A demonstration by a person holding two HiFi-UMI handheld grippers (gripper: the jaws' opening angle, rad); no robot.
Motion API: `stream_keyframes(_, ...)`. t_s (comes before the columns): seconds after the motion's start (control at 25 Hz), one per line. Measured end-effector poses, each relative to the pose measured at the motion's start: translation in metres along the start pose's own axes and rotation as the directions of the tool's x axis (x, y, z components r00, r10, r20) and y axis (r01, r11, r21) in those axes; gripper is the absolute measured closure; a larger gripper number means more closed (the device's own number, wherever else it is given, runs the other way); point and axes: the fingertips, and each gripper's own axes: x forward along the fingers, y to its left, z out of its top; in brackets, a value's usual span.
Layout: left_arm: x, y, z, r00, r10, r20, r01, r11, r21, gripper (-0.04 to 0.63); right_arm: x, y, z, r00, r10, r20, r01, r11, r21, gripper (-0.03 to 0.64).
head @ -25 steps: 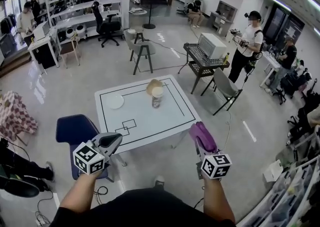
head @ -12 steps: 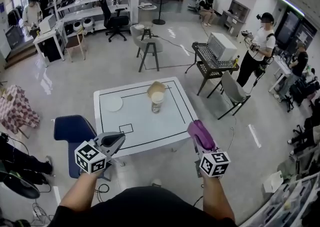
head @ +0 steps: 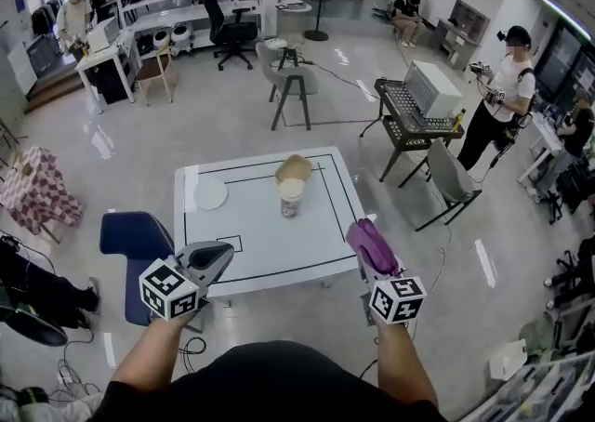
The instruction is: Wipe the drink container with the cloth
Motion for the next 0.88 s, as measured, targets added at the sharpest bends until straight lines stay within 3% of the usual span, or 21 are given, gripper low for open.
stream_keyframes(0.52,0.05,0.021,0.003,0.997,0.074,-0.027,-0.075,0.997,-0.029,0.574,0.063,-0.041,-0.001,0.996,0.072,-0.061,-0.074,0.997,-0.025,0.531)
stream_keyframes(0.88,0.085,0.067,0.005,0.998,0.033,-0.046,-0.034,0.999,-0.034,0.574,0.109,-0.048,-0.003,0.993,0.052,-0.105,-0.054,0.998,-0.021,0.531)
